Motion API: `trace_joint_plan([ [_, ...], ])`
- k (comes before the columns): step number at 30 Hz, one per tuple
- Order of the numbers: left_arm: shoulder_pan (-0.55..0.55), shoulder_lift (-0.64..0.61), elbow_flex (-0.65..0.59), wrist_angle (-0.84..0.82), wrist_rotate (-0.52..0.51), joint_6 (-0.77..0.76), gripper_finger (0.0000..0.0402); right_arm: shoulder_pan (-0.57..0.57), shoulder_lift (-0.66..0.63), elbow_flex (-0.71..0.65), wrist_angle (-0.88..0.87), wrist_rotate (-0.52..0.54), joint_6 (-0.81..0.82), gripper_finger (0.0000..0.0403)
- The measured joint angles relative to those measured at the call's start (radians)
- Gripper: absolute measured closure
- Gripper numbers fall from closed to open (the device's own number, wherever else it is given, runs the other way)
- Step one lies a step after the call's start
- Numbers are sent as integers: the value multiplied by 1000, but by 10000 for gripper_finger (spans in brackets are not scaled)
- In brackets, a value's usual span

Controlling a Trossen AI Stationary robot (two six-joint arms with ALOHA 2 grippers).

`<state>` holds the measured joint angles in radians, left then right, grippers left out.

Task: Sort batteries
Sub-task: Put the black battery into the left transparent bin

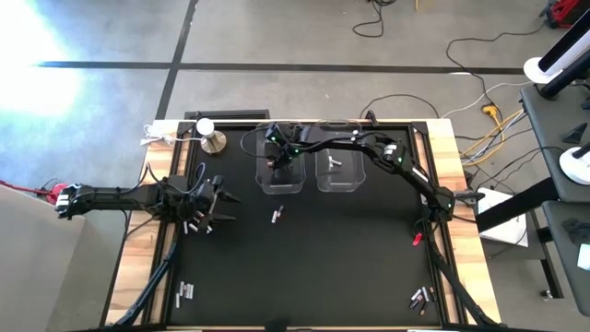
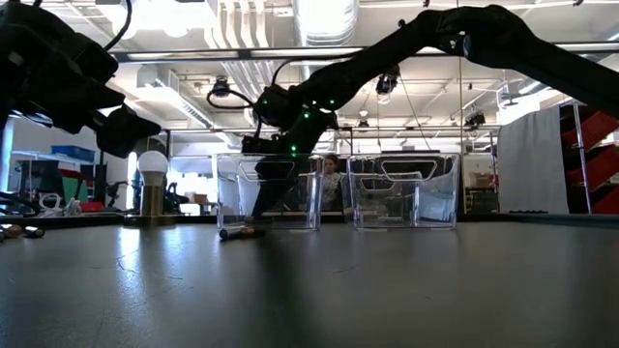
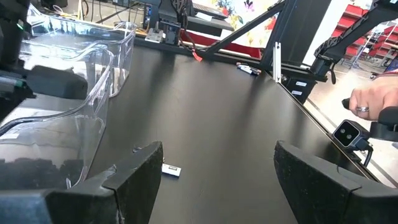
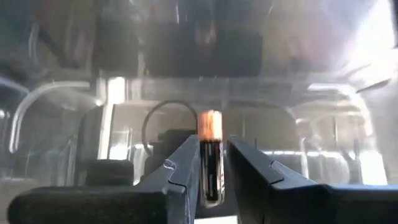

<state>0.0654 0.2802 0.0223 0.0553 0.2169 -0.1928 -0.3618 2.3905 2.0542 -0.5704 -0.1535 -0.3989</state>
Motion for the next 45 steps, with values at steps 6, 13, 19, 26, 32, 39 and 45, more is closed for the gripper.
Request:
trace_joint_plan([
  [6,0,0,0,0,0,0,118,0,0,73,-4,6,-9,317],
  [13,0,0,0,0,0,0,118,38,-12,274,-86,128,-82,311],
  [19,0,0,0,4,0,0,118,111,-80,281,-26,137,-82,324],
  [26,0,0,0,5,0,0,118,255,-98,281,-60,168,-45,315],
  [32,0,0,0,5,0,0,118,403,-98,280,-136,253,-10,290],
  [39,0,0,0,5,0,0,118,505,-91,260,-242,267,133,275],
  [45,0,0,0,8,0,0,118,512,-86,122,-276,262,121,282],
])
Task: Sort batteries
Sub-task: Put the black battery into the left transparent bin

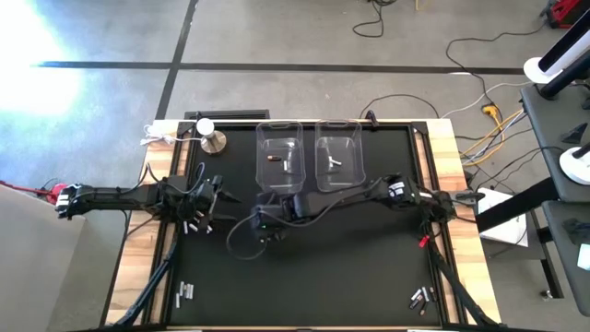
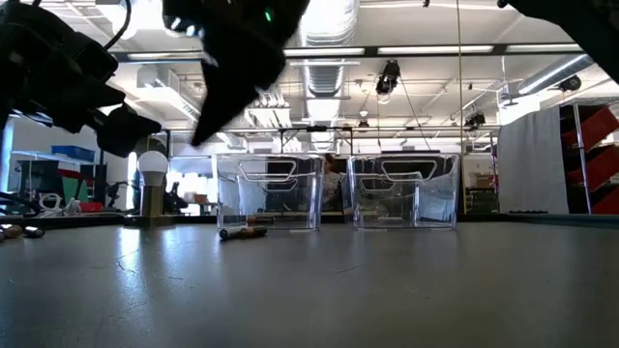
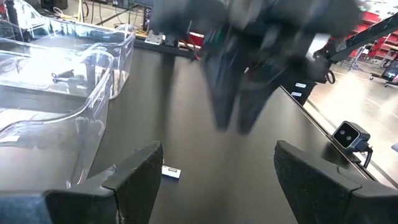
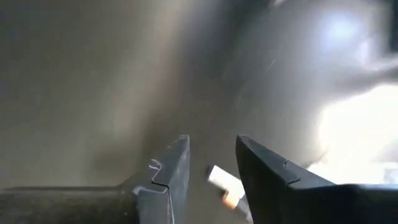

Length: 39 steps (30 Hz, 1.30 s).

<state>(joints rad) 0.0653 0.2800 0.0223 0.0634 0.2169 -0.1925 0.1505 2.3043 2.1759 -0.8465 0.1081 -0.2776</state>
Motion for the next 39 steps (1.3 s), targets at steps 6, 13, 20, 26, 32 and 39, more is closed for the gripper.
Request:
trace_joint_plan([
  [6,0,0,0,0,0,0,118,0,3,-110,-3,24,-163,294],
  [13,0,1,0,0,0,0,118,2,5,-162,-15,128,-313,300],
  [20,0,1,0,0,0,0,118,-54,5,-163,-6,123,-344,278],
  [26,0,1,0,0,0,0,118,-79,5,-178,-1,71,-425,260],
  [32,0,1,0,0,0,0,118,-79,5,-202,-1,68,-514,269],
  [39,0,1,0,0,0,0,118,-79,5,-203,-1,68,-684,290],
])
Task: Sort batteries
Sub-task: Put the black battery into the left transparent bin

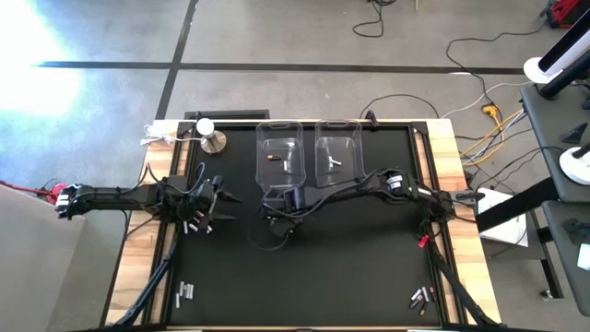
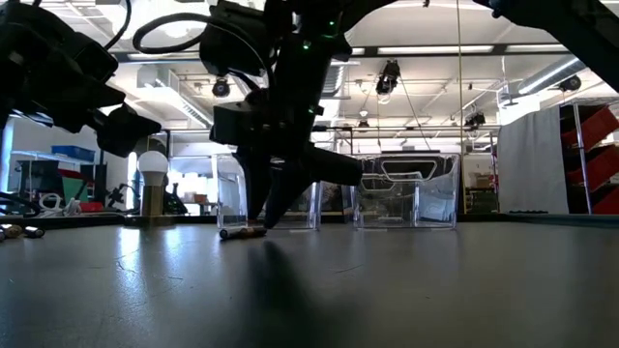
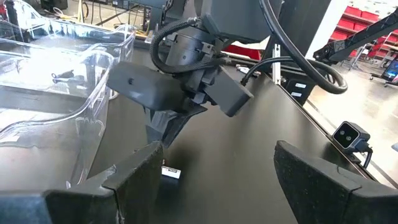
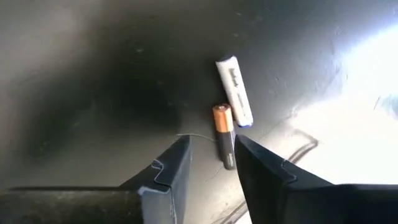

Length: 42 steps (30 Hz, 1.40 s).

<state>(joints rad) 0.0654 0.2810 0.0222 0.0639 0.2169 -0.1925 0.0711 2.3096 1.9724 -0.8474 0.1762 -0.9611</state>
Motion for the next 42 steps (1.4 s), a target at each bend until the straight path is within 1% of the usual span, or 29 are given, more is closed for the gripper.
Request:
trace_joint_plan([
  [3,0,0,0,0,0,0,118,-1,0,0,1,0,-59,296],
  [8,0,0,0,0,0,0,118,-20,0,0,47,-14,-31,300],
  [12,0,0,0,0,0,0,118,-35,0,-1,53,-29,-51,290],
  [14,0,0,0,0,0,0,118,-41,0,-6,58,-63,-55,286],
  [16,0,0,0,0,0,0,118,-45,0,-19,69,-82,-58,283],
  [21,0,0,0,0,0,0,118,-46,-2,-61,123,-82,-60,287],
  [24,0,0,0,0,0,0,118,-45,-3,-76,132,-92,-27,294],
  [29,0,0,0,1,0,0,118,-46,-4,-67,114,-111,77,307],
  [34,0,0,0,2,0,0,118,-46,-2,-60,90,-135,106,321],
  [42,0,0,0,3,0,0,118,-40,0,-45,54,-133,125,337],
])
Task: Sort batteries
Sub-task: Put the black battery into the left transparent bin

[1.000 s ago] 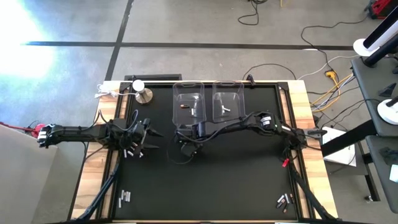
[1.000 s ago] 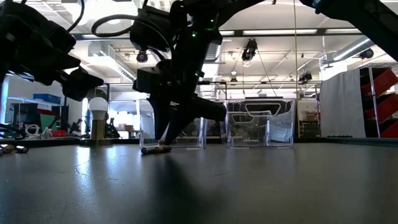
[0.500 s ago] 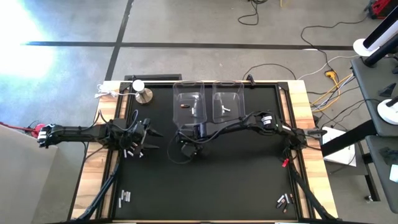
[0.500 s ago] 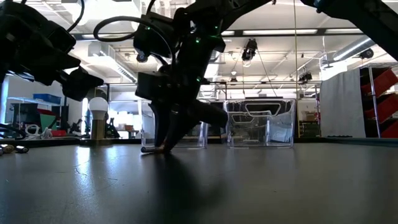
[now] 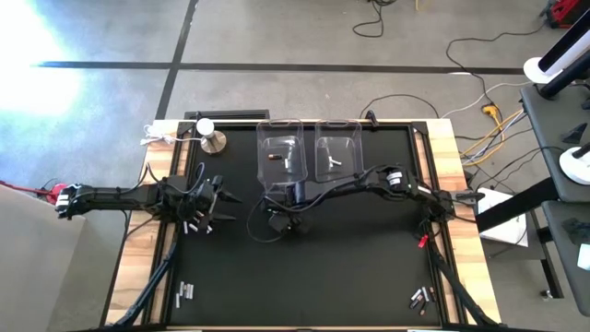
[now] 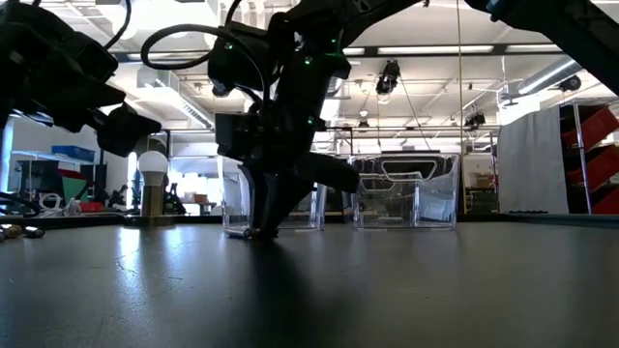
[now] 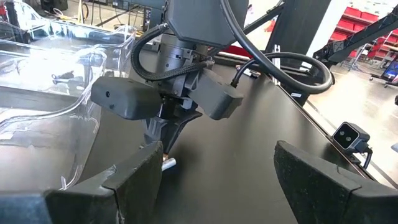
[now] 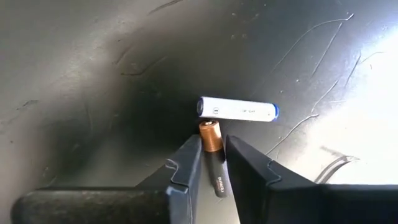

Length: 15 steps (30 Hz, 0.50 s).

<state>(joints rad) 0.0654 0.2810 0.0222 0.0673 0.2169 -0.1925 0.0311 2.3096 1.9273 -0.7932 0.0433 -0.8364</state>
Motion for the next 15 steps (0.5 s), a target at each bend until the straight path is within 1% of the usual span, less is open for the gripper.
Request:
trace_joint_plan([
  [6,0,0,0,0,0,0,118,4,1,25,-64,0,4,340],
  [15,0,1,0,-1,0,0,118,19,1,26,-143,-2,87,344],
])
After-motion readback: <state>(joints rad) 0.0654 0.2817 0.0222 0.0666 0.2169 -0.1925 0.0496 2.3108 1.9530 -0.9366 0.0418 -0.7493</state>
